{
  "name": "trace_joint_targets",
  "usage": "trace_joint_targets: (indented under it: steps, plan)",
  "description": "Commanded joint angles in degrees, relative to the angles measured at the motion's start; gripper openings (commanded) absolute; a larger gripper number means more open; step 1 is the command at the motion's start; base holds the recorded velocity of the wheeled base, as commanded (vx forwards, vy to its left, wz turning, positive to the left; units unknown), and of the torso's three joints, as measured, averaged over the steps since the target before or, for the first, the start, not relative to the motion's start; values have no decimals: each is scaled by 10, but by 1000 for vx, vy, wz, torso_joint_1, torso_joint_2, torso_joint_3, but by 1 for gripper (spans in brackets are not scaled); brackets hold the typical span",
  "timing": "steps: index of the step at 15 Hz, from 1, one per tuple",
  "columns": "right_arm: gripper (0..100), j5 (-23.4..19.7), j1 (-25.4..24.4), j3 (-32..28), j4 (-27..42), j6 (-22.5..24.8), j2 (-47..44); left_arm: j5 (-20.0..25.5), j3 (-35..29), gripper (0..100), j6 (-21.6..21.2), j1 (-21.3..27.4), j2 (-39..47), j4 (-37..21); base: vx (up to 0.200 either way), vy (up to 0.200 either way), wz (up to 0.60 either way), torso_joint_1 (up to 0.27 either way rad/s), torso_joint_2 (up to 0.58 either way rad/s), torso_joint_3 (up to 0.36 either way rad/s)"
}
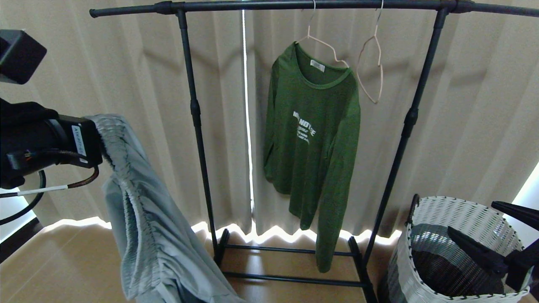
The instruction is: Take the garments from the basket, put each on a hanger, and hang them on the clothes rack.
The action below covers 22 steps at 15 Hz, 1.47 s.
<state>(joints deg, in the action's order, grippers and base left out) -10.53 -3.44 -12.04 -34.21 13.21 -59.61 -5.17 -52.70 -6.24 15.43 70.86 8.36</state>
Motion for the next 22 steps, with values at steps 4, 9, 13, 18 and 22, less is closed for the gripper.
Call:
trace_joint_targets:
  steps: [4,9,13,18,22]
  plan:
    - [100,0,33,-4,-23,-1,-46,1,40,0,-1,-2,-36,1,0,0,0,0,0,0]
    - [100,1,37,-2,-39,0,-60,2,42,0,-6,-24,-50,0,0,0,0,0,0,0]
    - [100,1,59,-3,-40,0,-68,2,44,0,-6,-24,-53,0,0,0,0,0,0,0]
    - [100,0,61,1,-44,-3,-67,3,44,0,-7,-23,-52,0,0,0,0,0,0,0]
    - [100,0,61,0,-43,-3,-67,3,44,0,-7,-23,-54,0,0,0,0,0,0,0]
